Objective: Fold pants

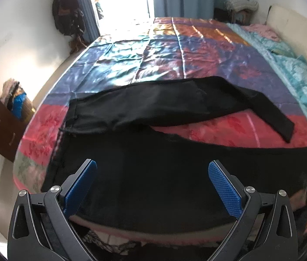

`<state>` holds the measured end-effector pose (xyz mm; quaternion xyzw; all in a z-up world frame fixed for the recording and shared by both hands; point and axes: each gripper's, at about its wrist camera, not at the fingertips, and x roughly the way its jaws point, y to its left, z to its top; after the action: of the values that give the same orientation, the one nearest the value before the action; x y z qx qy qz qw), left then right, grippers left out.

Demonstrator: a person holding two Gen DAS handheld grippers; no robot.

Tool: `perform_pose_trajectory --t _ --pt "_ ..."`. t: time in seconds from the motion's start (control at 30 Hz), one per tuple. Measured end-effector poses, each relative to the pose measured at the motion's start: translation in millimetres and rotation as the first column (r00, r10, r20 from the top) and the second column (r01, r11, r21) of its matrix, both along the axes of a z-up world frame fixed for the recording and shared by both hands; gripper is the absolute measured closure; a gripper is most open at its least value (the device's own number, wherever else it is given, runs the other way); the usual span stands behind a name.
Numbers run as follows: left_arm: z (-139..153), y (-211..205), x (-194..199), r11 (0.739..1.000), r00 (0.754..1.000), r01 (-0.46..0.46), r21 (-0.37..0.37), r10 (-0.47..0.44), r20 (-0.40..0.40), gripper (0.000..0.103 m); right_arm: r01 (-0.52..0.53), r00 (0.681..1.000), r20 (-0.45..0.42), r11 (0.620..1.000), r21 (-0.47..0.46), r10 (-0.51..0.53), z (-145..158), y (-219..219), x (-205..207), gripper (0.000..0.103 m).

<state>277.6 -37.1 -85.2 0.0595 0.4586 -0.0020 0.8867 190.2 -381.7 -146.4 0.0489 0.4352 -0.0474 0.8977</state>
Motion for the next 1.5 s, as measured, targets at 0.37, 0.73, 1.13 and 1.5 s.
perform_pose_trajectory --t 0.37,0.73,1.13,1.5 --pt "-44.1 8.9 29.2 0.994 0.993 -0.071 0.079 0.078 -0.088 0.001 -0.117 0.966 -0.245 0.98 -0.16 0.075 -102.2 -93.6 136.2 0.019" --pt "-81.8 -0.3 45.9 0.989 0.983 -0.073 0.126 0.093 -0.158 0.001 -0.139 0.973 -0.212 0.971 -0.196 0.096 -83.6 -141.1 161.0 0.092" --pt "-64.6 -24.0 88.2 0.994 0.99 -0.078 0.071 0.085 -0.108 0.001 0.152 0.979 -0.084 0.945 -0.289 -0.183 2.0 -249.7 335.0 0.054" --pt "-98.9 26.3 101.3 0.974 0.973 -0.178 0.141 0.196 -0.124 0.001 0.328 0.936 -0.168 0.94 0.09 -0.31 -51.2 -272.7 271.6 0.047"
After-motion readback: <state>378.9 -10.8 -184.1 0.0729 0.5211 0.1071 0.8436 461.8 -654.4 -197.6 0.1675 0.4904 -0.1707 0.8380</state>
